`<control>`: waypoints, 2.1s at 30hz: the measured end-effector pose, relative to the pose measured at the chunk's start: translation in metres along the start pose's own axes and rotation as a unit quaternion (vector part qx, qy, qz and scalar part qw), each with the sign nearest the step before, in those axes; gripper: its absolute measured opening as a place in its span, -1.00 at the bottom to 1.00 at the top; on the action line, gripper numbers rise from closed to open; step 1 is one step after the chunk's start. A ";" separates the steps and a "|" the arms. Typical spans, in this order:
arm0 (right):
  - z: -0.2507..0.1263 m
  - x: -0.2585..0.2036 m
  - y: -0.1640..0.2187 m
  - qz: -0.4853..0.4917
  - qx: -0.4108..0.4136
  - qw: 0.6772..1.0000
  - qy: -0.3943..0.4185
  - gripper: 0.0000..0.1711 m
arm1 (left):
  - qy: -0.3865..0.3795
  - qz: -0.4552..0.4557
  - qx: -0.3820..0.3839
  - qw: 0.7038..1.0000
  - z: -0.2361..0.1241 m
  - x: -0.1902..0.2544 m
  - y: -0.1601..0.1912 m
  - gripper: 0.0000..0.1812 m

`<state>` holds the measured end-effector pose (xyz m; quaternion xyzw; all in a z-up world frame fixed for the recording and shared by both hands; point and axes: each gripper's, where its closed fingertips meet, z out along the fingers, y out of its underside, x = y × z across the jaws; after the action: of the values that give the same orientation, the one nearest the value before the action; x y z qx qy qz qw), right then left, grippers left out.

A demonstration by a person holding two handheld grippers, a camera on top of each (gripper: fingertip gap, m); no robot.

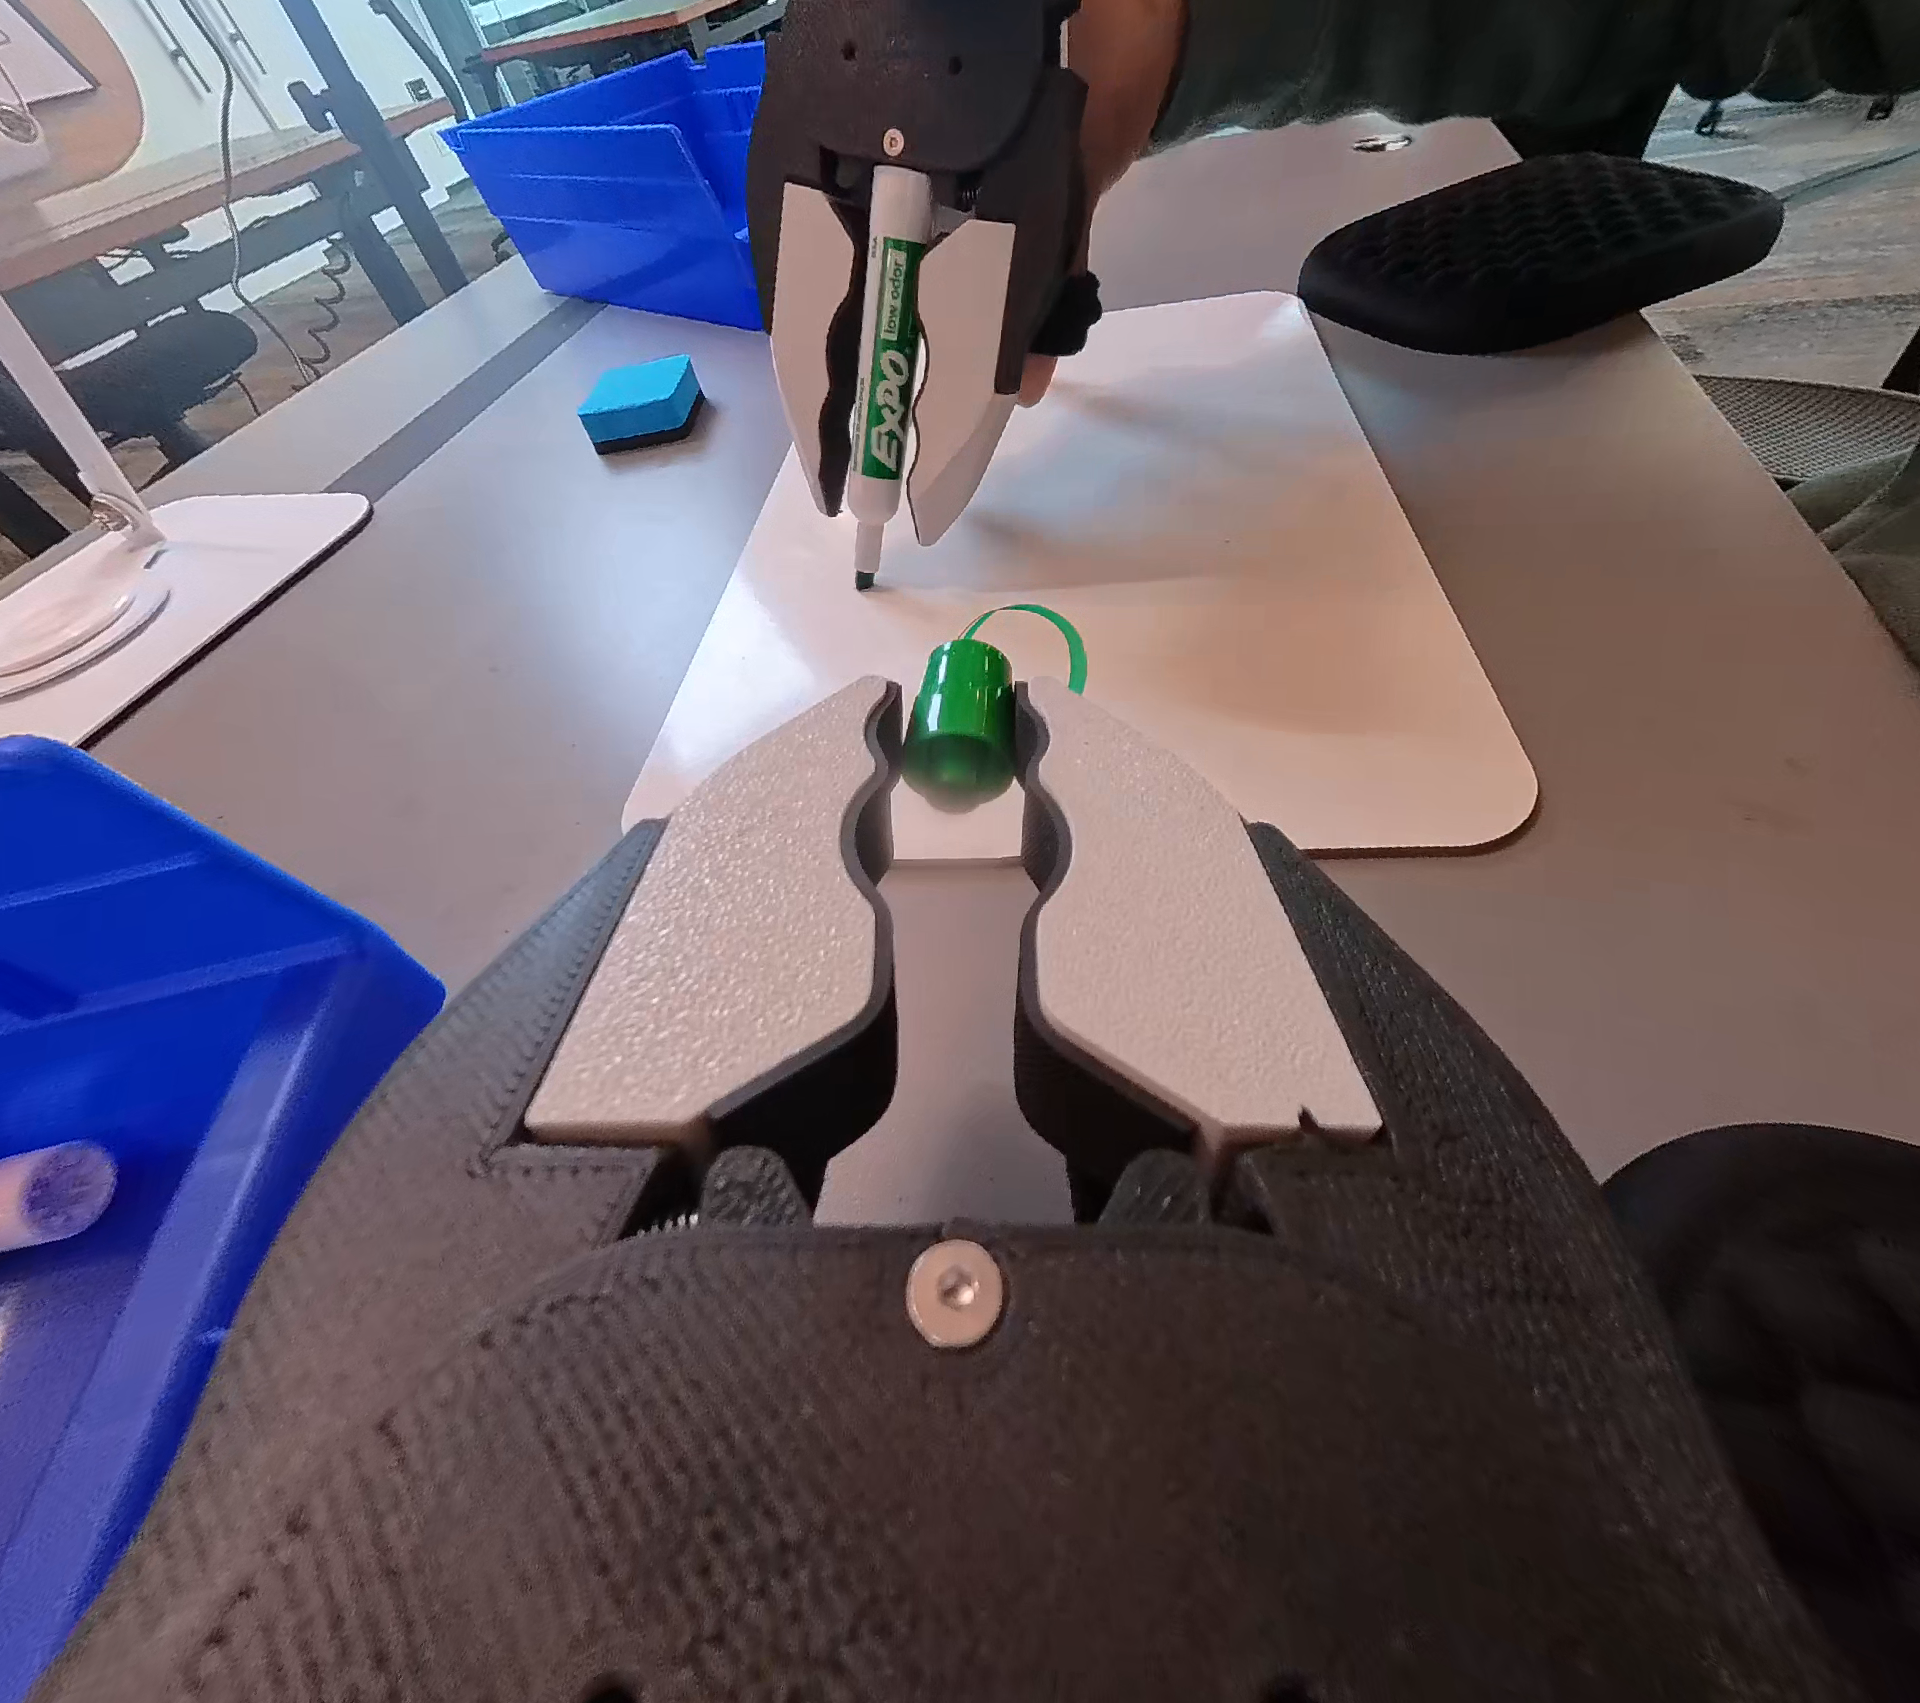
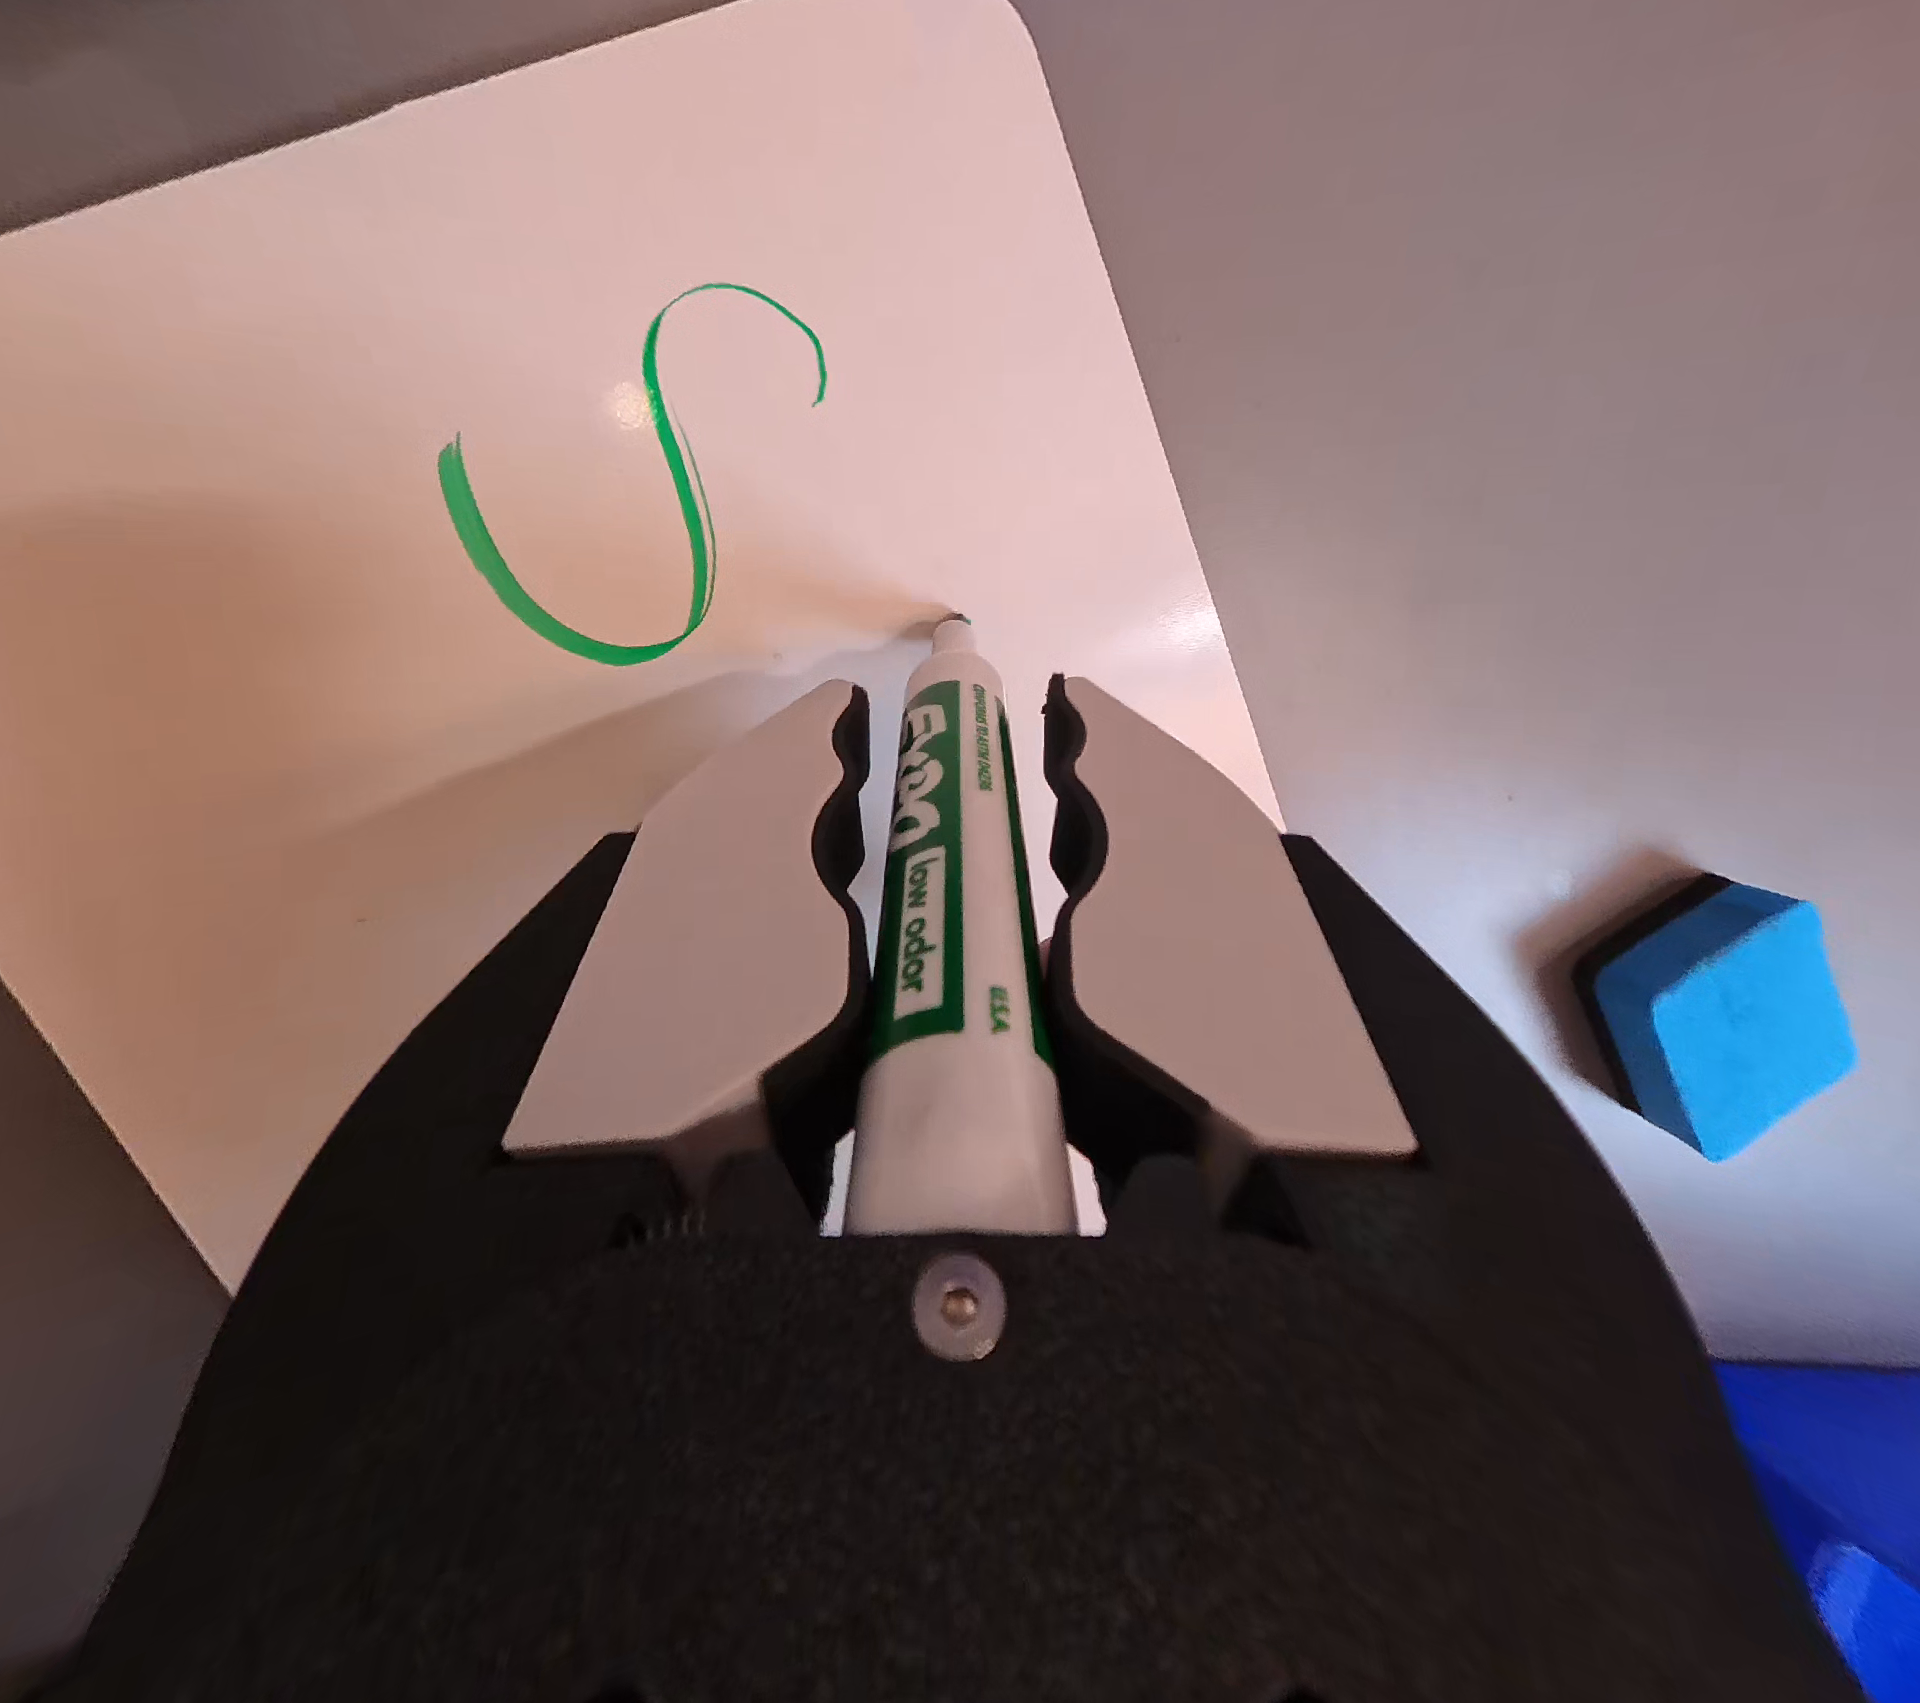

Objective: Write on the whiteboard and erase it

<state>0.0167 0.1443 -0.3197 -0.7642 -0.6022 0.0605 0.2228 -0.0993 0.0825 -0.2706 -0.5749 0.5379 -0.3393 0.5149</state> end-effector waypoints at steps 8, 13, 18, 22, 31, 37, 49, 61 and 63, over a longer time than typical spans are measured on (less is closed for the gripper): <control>-0.008 -0.023 0.008 -0.035 -0.040 0.998 -0.018 -0.61 | 0.001 0.001 -0.001 1.000 0.000 0.001 0.000 -0.78; -0.018 -0.050 0.018 -0.049 -0.058 0.996 -0.036 -0.61 | 0.001 0.001 -0.001 1.000 0.000 0.001 0.000 -0.78; -0.023 -0.053 0.014 -0.046 -0.045 0.998 -0.028 -0.61 | 0.002 0.002 -0.001 1.000 0.001 0.002 0.000 -0.78; -0.024 -0.021 -0.004 -0.025 -0.010 1.000 0.002 -0.61 | 0.004 0.003 -0.002 1.000 0.001 0.004 0.000 -0.78; 0.002 -0.004 -0.022 -0.033 -0.008 0.999 -0.005 -0.61 | 0.003 0.002 0.001 1.000 0.000 0.004 -0.001 -0.78; 0.007 -0.004 -0.019 -0.038 -0.019 0.999 -0.007 -0.61 | 0.004 0.001 0.000 1.000 0.001 0.004 -0.001 -0.78; 0.000 0.005 0.006 -0.024 -0.046 0.999 0.009 -0.61 | 0.004 0.003 -0.002 1.000 0.001 0.004 0.000 -0.78; -0.009 0.013 0.022 -0.005 -0.052 0.998 0.021 -0.61 | 0.004 0.002 -0.002 1.000 0.001 0.004 0.000 -0.78; -0.013 0.012 0.017 0.001 -0.039 0.999 0.018 -0.61 | 0.004 0.002 -0.002 1.000 0.001 0.004 0.000 -0.78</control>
<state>0.0403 0.1489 -0.3130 -0.7740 -0.5991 0.0237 0.2036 -0.0977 0.0786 -0.2710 -0.5732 0.5417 -0.3396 0.5125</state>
